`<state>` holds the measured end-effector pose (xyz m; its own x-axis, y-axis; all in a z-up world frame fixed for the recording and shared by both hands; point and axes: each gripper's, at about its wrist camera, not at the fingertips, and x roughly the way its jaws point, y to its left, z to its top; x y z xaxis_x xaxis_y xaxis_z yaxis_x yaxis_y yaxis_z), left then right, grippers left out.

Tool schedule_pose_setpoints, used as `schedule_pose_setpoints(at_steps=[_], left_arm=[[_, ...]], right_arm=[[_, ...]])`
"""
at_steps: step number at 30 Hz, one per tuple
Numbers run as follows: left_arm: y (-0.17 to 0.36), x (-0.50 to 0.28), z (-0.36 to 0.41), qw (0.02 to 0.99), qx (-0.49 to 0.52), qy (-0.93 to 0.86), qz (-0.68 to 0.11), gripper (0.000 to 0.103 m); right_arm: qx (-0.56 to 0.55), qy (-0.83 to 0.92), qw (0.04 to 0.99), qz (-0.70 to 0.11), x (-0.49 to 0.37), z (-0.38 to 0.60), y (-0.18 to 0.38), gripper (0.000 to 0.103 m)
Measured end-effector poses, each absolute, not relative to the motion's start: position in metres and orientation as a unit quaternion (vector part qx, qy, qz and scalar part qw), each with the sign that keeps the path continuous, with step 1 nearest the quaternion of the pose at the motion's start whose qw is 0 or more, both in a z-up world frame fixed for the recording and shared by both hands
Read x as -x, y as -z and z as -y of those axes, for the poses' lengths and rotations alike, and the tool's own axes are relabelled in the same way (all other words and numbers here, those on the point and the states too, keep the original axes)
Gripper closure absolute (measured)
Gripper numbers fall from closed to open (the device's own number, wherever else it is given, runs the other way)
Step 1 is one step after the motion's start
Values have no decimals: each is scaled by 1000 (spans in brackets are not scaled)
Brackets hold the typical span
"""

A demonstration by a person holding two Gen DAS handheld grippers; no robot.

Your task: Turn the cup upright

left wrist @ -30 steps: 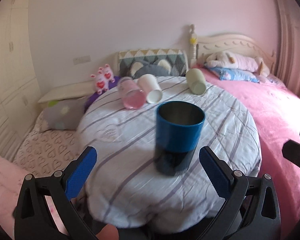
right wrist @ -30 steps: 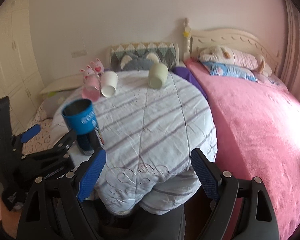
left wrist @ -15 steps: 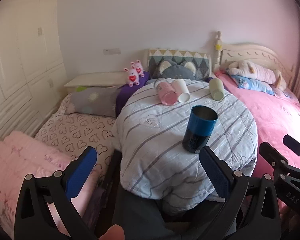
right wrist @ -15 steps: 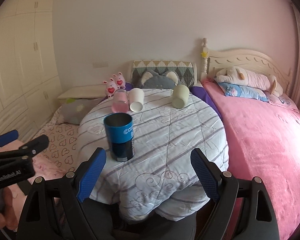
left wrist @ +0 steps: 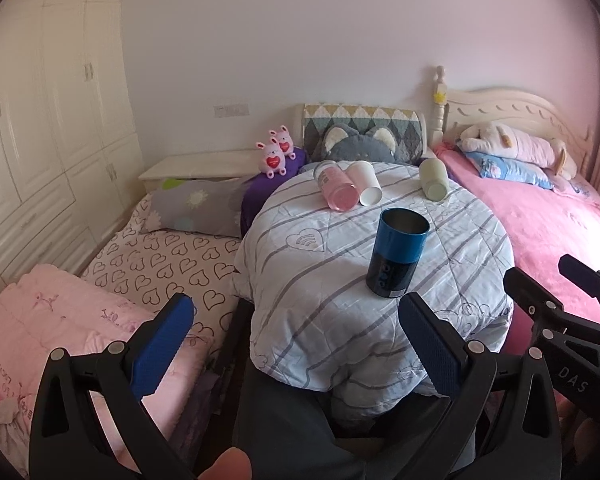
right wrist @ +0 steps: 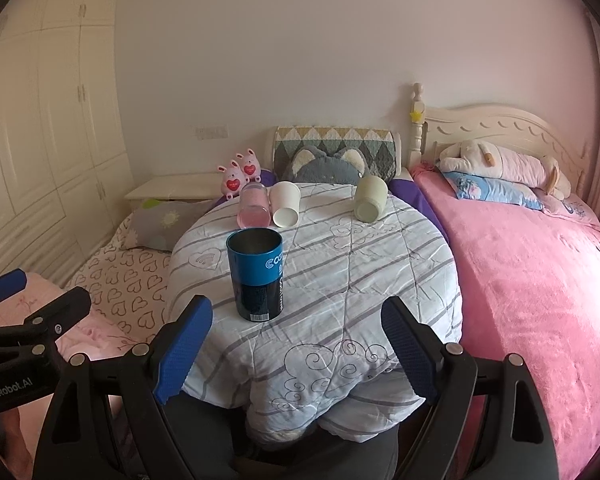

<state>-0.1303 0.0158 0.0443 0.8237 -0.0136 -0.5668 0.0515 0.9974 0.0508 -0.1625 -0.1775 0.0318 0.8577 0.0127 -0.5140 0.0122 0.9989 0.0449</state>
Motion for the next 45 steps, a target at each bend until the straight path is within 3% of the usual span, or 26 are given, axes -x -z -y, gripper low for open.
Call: schedule_pose_setpoints(at_steps=[45], left_arm=[[-51,127,-15,952,-36,13,-303,0]], right_arm=[[-26,-5,960,-277,159,176,-25,15]])
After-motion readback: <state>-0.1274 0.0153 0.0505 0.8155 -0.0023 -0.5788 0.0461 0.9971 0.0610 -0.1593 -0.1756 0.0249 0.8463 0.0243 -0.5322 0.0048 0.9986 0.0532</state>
